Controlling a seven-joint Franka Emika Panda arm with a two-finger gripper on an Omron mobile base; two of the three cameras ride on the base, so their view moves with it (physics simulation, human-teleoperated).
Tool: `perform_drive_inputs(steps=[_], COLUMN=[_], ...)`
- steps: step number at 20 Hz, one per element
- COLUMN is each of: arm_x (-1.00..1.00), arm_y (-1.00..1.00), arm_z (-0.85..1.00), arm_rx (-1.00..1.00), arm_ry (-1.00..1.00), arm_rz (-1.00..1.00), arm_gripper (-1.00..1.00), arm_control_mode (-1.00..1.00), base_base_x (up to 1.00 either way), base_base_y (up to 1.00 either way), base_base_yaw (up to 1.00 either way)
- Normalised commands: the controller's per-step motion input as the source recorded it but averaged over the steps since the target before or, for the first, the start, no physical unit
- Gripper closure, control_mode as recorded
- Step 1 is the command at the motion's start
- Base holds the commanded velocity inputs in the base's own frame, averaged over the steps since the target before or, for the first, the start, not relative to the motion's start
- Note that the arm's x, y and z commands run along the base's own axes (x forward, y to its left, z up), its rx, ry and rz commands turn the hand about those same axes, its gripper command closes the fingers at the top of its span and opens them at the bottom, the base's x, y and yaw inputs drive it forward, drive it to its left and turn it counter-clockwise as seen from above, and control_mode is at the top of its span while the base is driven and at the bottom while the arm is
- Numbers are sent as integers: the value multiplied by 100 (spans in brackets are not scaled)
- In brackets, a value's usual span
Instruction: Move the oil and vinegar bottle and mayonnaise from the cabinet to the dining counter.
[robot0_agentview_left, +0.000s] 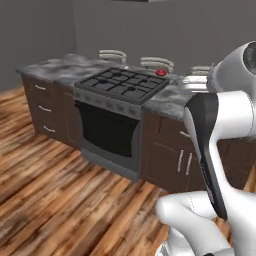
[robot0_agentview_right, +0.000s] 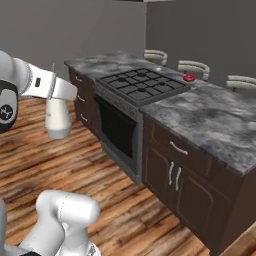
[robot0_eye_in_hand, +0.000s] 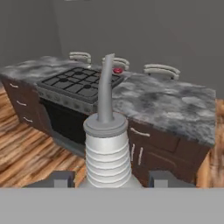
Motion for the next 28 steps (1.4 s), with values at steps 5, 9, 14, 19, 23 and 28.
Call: perform_drive_inputs(steps=[5, 9, 14, 19, 23, 28], arm_x=[0, 0, 0, 0, 0, 0], arm_y=[0, 0, 0, 0, 0, 0], arm_z=[0, 0, 0, 0, 0, 0], arm_rx=[0, 0, 0, 0, 0, 0], arm_ry=[0, 0, 0, 0, 0, 0], arm_rz=[0, 0, 0, 0, 0, 0], arm_gripper=[100, 100, 100, 100, 100, 100], arm_control_mode=[100, 100, 100, 100, 100, 100], base_base_x=[1, 27, 46, 41, 42, 51], base_base_y=[-2, -57, -100, -100, -100, -100], base_base_yaw=[-78, -16, -10, -8, -3, 0])
